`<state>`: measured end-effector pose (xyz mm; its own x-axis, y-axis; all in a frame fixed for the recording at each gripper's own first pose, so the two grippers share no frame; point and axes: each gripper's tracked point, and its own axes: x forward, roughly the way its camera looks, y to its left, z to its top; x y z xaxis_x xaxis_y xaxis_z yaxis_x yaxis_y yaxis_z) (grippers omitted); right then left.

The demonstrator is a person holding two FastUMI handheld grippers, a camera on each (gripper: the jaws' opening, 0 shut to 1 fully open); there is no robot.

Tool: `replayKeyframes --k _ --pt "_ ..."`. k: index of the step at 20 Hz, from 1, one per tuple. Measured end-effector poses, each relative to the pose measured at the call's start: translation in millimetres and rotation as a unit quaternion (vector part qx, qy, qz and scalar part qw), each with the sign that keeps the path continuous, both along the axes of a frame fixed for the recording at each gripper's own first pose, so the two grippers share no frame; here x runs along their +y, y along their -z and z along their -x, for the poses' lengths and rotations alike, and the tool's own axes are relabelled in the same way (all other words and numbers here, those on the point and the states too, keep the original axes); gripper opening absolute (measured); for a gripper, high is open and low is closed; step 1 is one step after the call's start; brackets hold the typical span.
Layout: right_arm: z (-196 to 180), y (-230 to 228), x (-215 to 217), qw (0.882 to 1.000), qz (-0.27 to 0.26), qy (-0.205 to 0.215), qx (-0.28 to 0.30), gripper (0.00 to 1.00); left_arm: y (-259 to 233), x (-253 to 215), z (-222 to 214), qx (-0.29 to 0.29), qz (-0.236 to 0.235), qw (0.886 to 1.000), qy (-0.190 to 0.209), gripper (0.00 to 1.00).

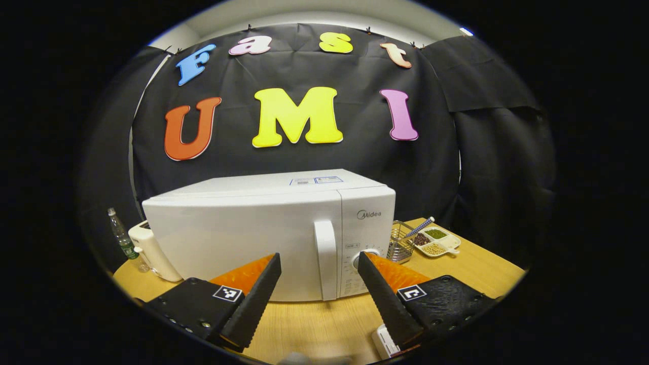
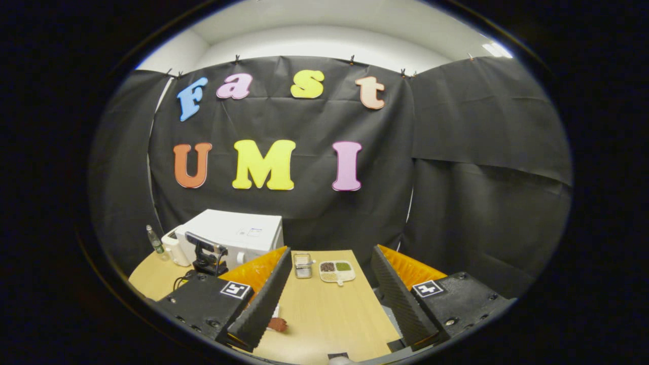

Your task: Open the microwave oven with the left hand, put the food in, and close the microwave oven.

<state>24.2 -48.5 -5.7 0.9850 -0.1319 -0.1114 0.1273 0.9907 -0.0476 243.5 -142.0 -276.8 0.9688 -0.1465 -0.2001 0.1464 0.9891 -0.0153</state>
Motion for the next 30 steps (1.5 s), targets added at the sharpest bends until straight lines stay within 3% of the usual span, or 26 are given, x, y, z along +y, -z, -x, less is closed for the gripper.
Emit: replayKeyframes --k 3,4,5,6,7,9,10,12,17,26,29,30 --pt "-6.1 3.4 -4.8 1.000 0.012 0.006 0.009 0.92 5.0 -1.2 -15.3 0.001 0.008 1.000 -0.004 0.89" --pt "-7.9 5.2 -3.7 1.000 0.013 0.005 0.013 0.92 7.0 -1.0 -17.0 0.003 0.010 1.000 -0.007 0.75" --pt "-10.1 6.2 -4.2 1.000 0.013 0.003 0.016 0.92 7.3 -2.9 -19.1 0.007 0.014 1.000 -0.006 0.82" --pt "-11.4 6.7 -4.5 1.000 0.016 0.004 0.018 0.92 7.8 -4.9 -22.7 0.007 0.016 1.000 -0.004 0.67" --pt "-12.5 7.7 -6.9 1.000 0.018 0.006 0.018 0.92 7.1 -6.8 -24.7 0.006 0.016 1.000 -0.003 0.76" --pt "-12.8 8.6 -4.8 1.000 0.017 0.006 0.019 0.92 9.2 -6.1 -32.6 0.003 0.015 1.000 -0.006 0.69" --pt "-12.5 8.8 -3.5 1.000 0.017 0.004 0.020 0.92 11.2 -11.7 -33.9 0.011 0.026 1.000 0.002 0.49" --pt "-10.8 9.2 -3.4 1.000 0.018 0.005 0.019 0.92 11.7 -12.5 -35.5 0.009 0.025 1.000 0.002 0.29" --pt "-3.3 13.5 -1.9 1.000 0.006 0.008 0.024 0.92 11.3 -11.5 -33.3 0.008 0.026 1.000 0.000 0.10" --pt "9.4 13.3 7.5 1.000 0.005 0.000 0.020 0.92 15.9 -11.5 -27.4 0.028 0.030 0.999 0.013 0.10" --pt "11.6 12.9 10.3 1.000 0.007 -0.006 0.018 0.92 16.8 -7.4 -0.8 0.021 0.019 0.999 0.022 0.09" --pt "11.9 12.7 13.0 1.000 0.005 -0.011 0.018 1.00 15.3 -4.2 11.3 0.014 0.017 0.999 0.029 0.10"
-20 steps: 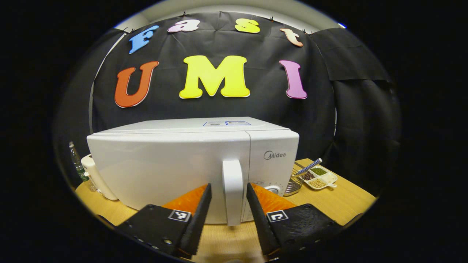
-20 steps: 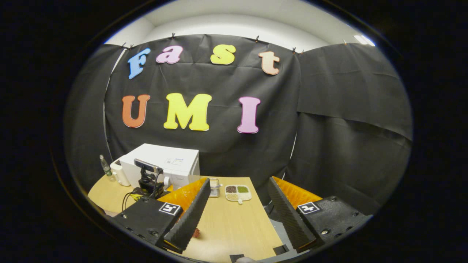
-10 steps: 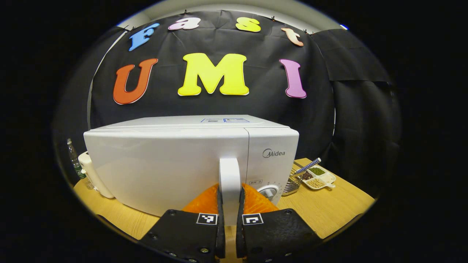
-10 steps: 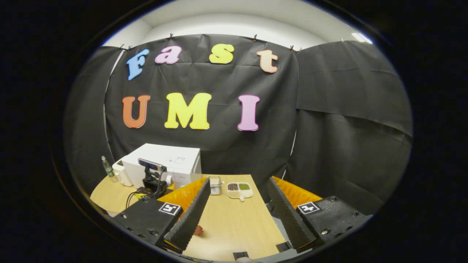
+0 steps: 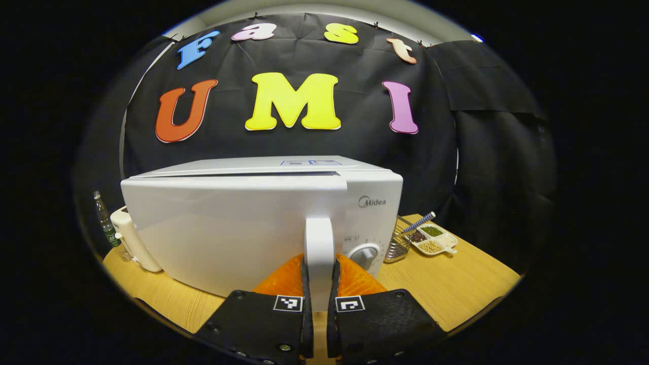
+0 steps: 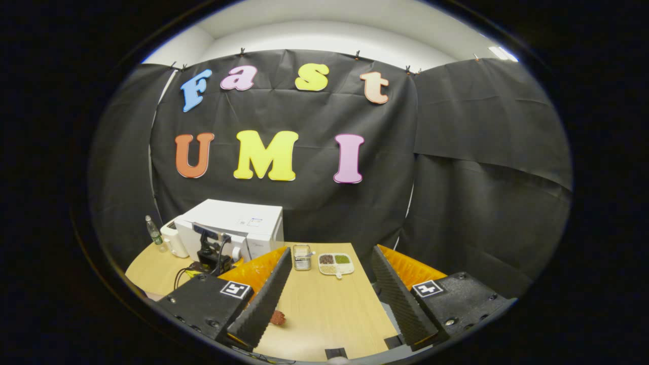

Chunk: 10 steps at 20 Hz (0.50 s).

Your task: Open the microwave oven with the left hand, put the food in, and close the microwave oven.

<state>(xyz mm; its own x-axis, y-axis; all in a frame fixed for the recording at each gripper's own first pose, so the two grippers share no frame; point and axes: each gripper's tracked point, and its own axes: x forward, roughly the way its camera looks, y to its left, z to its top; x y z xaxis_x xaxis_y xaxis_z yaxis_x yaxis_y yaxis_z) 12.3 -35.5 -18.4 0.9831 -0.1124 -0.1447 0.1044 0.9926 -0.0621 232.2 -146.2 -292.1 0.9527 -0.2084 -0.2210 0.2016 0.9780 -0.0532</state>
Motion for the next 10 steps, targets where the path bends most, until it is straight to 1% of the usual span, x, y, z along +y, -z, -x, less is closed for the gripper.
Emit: replayKeyframes --k 1,4,6,9,10 --pt "-0.5 1.9 3.9 1.000 -0.002 -0.005 0.000 0.92 -0.6 3.7 12.5 0.000 -0.001 1.000 0.008 0.10" --pt "-2.3 5.6 20.4 1.000 -0.010 -0.028 0.003 0.92 0.0 18.6 48.6 0.004 -0.007 1.000 0.024 0.10" --pt "-2.2 8.1 34.6 0.999 -0.014 -0.046 0.003 0.92 0.8 31.3 70.7 0.009 -0.009 1.000 0.027 0.10" --pt "0.4 9.6 55.2 0.997 -0.019 -0.071 0.000 0.92 2.4 52.7 101.2 0.017 -0.011 1.000 0.015 0.10" --pt "1.0 10.4 60.8 0.997 -0.019 -0.078 0.000 0.92 2.8 61.3 109.0 0.020 -0.016 1.000 0.006 0.11"
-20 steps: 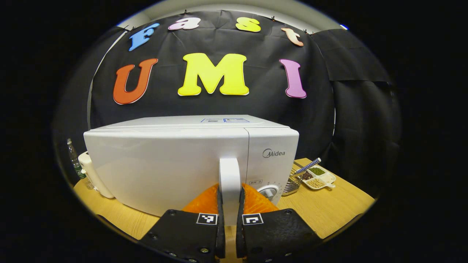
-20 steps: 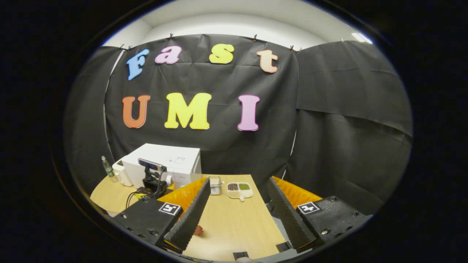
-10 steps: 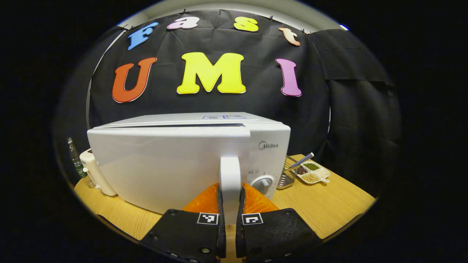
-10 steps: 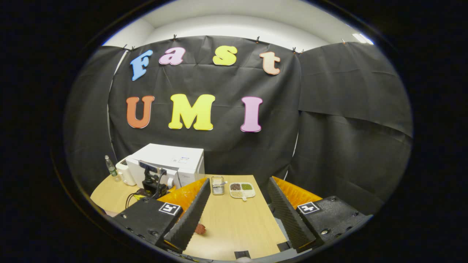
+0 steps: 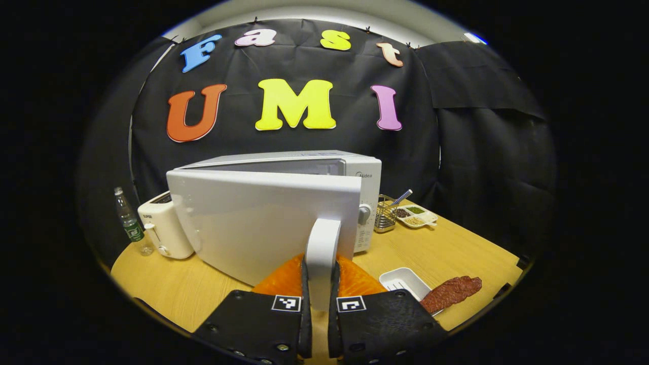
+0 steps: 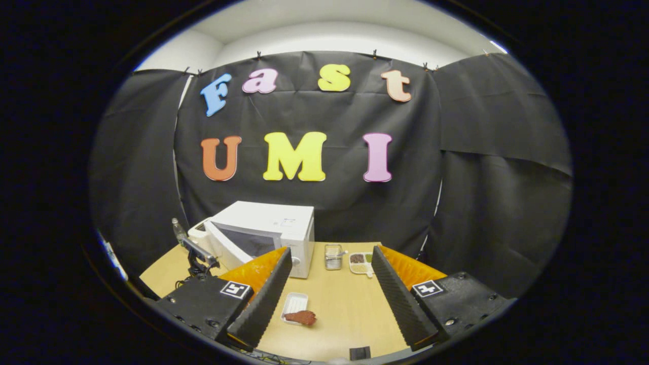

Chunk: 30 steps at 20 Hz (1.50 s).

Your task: Open the microwave oven with the left hand, put the food in, and close the microwave oven.

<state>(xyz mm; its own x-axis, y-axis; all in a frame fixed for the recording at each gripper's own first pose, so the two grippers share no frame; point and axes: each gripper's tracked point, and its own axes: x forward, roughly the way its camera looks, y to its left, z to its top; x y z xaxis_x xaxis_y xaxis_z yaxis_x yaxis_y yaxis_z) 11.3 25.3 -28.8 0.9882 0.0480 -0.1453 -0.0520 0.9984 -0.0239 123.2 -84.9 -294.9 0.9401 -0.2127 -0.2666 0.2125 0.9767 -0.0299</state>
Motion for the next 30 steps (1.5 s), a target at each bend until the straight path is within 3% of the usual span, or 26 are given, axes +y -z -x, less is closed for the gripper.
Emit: replayKeyframes --k 6,12,16,18,19,22,23,30 --pt "2.5 5.8 21.2 1.000 -0.018 -0.025 0.004 0.92 1.5 47.6 40.6 0.007 -0.007 0.999 -0.045 0.12" --pt "9.7 3.0 44.2 0.999 -0.016 -0.048 -0.007 0.92 4.7 99.1 69.2 0.013 -0.025 0.995 -0.099 0.21" --pt "10.1 3.3 57.4 0.998 -0.013 -0.064 -0.009 0.92 6.9 135.4 82.8 0.021 -0.024 0.990 -0.134 0.37" --pt "8.2 6.9 65.7 0.997 -0.016 -0.073 -0.006 0.92 4.3 152.8 92.1 0.012 -0.036 0.989 -0.146 0.53" --pt "8.6 8.0 70.2 0.997 -0.017 -0.077 -0.004 0.92 3.4 158.4 97.5 0.009 -0.037 0.989 -0.146 0.75" --pt "7.0 13.2 83.8 0.996 -0.011 -0.093 0.002 0.92 3.9 178.9 111.2 0.002 -0.055 0.987 -0.151 0.85" --pt "6.4 14.9 88.5 0.995 -0.011 -0.097 0.002 0.92 5.3 187.1 115.6 0.003 -0.056 0.986 -0.156 0.93" --pt "-5.2 34.4 105.1 0.993 0.005 -0.118 0.015 0.92 15.0 256.9 142.1 0.029 -0.038 0.973 -0.224 0.94"
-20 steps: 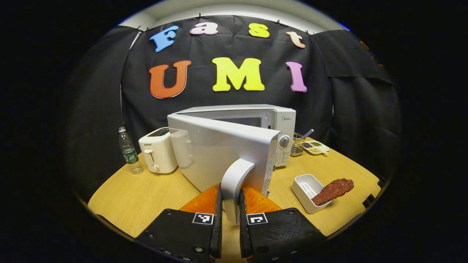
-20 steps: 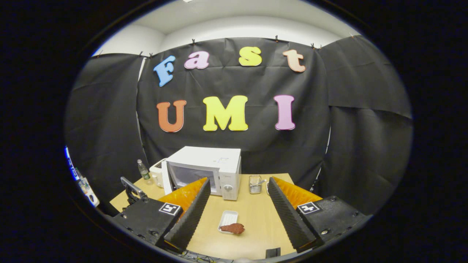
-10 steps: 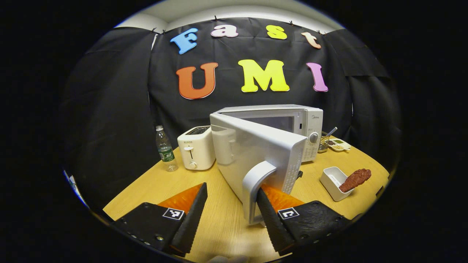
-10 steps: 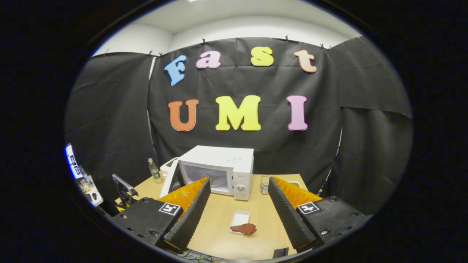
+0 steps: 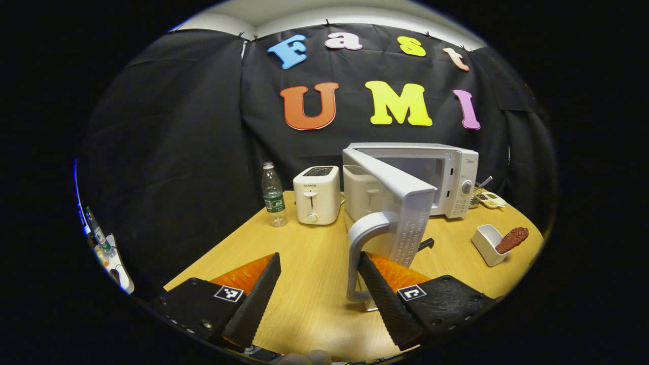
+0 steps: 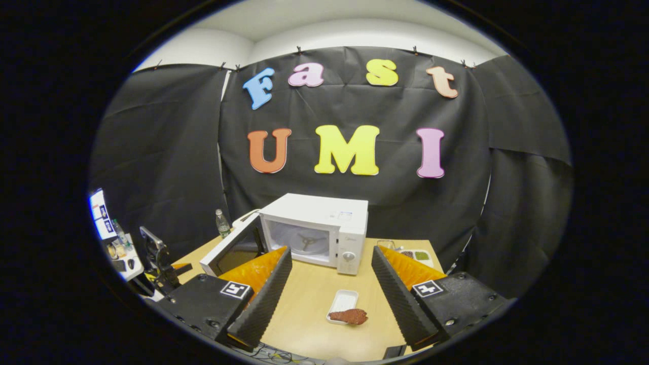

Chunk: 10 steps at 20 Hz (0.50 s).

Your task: Open the microwave oven with the left hand, put the food in, and close the microwave oven.

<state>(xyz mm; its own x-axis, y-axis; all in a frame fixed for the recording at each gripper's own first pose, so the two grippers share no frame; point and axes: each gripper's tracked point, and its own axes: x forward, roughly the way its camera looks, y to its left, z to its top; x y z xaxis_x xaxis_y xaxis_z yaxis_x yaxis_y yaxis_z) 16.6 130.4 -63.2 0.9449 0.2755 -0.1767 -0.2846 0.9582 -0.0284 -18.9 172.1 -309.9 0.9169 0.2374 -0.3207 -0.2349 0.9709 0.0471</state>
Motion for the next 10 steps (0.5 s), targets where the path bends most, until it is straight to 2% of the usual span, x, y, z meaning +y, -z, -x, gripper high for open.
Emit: replayKeyframes --k 6,10 --pt "-25.3 44.5 -13.9 1.000 -0.004 -0.011 0.029 0.92 -7.5 39.3 25.3 0.008 -0.025 0.999 -0.042 0.94" --pt "-54.3 102.2 -48.0 0.997 -0.024 0.000 0.075 0.92 -26.0 33.3 40.9 0.005 -0.029 0.998 -0.055 0.94"
